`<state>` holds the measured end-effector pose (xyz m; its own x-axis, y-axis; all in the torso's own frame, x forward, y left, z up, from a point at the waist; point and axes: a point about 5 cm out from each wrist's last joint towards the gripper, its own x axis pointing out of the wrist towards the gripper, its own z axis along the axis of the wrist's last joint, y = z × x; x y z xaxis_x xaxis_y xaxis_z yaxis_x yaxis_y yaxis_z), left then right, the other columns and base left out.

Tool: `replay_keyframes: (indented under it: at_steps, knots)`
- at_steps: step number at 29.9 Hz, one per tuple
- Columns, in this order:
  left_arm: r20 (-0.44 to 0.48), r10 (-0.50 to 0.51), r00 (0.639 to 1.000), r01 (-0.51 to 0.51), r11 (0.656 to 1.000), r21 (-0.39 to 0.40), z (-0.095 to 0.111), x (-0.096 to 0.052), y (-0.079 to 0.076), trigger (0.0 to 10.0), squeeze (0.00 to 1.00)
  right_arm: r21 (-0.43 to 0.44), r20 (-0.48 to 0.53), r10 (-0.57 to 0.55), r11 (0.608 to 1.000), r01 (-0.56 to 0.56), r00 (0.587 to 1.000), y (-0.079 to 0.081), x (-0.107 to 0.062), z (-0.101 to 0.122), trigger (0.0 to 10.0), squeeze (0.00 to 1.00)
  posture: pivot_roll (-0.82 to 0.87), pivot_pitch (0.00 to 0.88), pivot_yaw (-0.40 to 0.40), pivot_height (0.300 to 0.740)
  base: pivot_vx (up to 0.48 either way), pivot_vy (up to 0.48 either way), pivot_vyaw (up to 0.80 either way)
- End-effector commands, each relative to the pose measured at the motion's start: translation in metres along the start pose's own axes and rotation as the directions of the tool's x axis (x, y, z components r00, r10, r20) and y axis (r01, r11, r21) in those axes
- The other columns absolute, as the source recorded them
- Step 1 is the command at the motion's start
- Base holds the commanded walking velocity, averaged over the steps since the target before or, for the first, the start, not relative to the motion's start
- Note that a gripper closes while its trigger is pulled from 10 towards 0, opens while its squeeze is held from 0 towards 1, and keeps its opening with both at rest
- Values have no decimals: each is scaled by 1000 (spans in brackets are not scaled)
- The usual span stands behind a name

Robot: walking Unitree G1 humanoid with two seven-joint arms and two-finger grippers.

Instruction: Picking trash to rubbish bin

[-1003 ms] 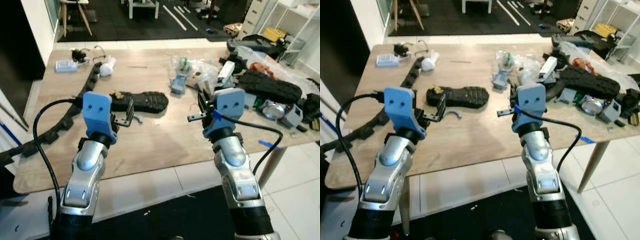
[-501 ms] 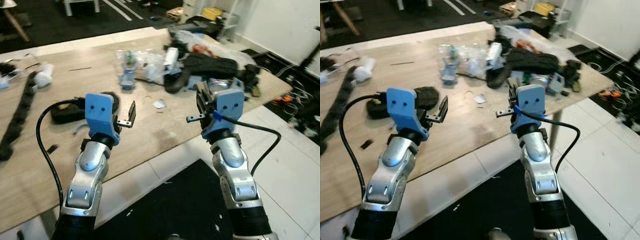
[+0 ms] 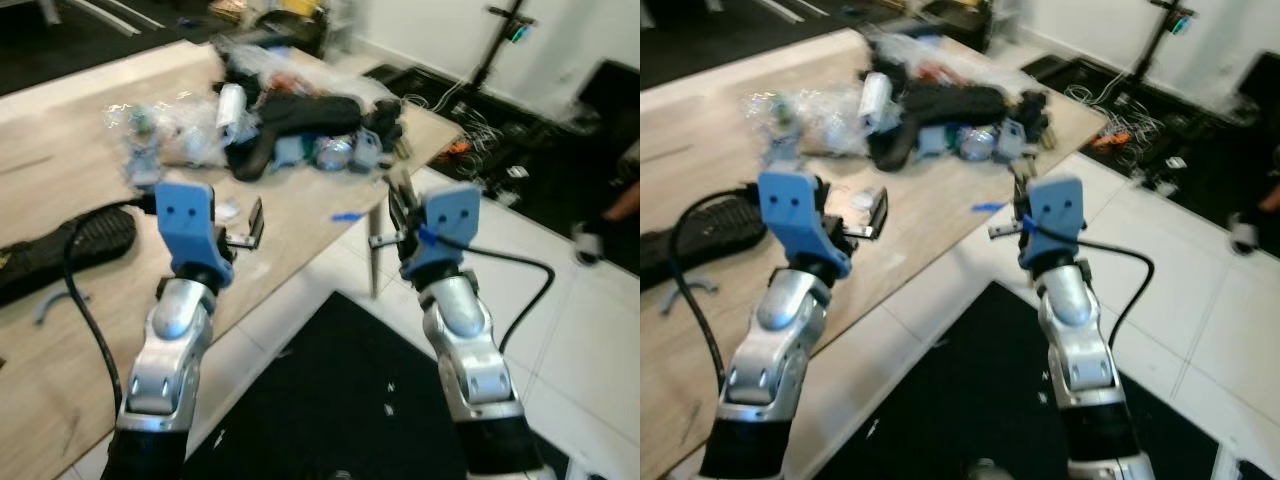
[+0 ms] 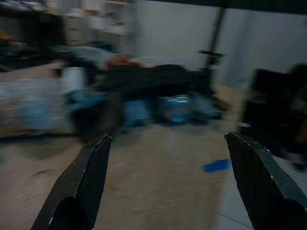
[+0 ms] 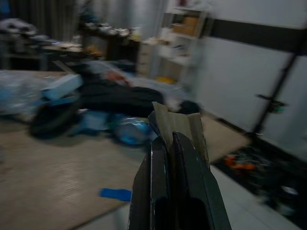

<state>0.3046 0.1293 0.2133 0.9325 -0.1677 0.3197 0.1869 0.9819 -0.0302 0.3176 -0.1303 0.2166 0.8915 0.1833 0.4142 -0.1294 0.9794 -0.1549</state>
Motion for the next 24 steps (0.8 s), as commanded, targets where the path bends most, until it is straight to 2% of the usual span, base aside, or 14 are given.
replay_keyframes:
  at_steps: [1, 8, 9, 12, 13, 16, 21, 22, 24]
  knots:
    - [-17, -2, 1000, 2, 1000, -23, -3, -2, -2, 10000, 0, 7, -23, -7, 1000, 8, 1000, -1, -3, -6, 10000, 0, 16, 156, -58, 740, 0, 0, -800]
    - [-20, 7, 1000, -7, 1000, 8, -2, -3, 2, 10000, 0, 2, -27, -8, 1000, 8, 1000, -2, -3, -7, 10000, 0, 16, 154, -58, 740, 0, 0, -800]
    - [-10, 61, 998, -60, 998, 25, -4, -3, 9, 10000, 0, -1, -33, -9, 1000, 9, 999, -2, -4, -9, 10000, 0, 16, 154, -58, 740, 0, 0, -800]
    - [7, 64, 998, -64, 997, 31, -2, -4, 13, 10000, 0, -6, -45, -12, 1000, 12, 999, -3, -6, -12, 10000, 0, 16, 154, -58, 740, 0, 0, -800]
    - [3, 54, 999, -54, 999, 6, -2, -5, 14, 10000, 0, -6, -52, -16, 1000, 15, 999, -3, -7, -14, 10000, 0, 16, 152, -60, 740, 0, 0, -800]
    - [10, 113, 993, -114, 993, 14, -5, -9, 25, 10000, 0, -7, -75, -28, 1000, 27, 997, -7, -10, -20, 10000, 0, 17, 151, -58, 740, 0, 0, -800]
    - [-30, 150, 988, -149, 988, 44, -17, -18, 40, 10000, 0, -13, -123, -60, 998, 58, 991, -15, -15, -32, 10000, 0, 17, 151, -58, 740, 0, 0, -800]
    - [-51, 188, 981, -185, 981, 54, -27, -27, 48, 10000, 0, -27, -155, -63, 998, 60, 986, -18, -18, -40, 10000, 0, 17, 149, -55, 740, 0, 0, -800]
    - [-59, 206, 977, -203, 978, 54, -31, -30, 52, 10000, 0, -31, -164, -63, 998, 59, 984, -19, -20, -42, 10000, 0, 17, 149, -55, 740, 0, 0, -800]
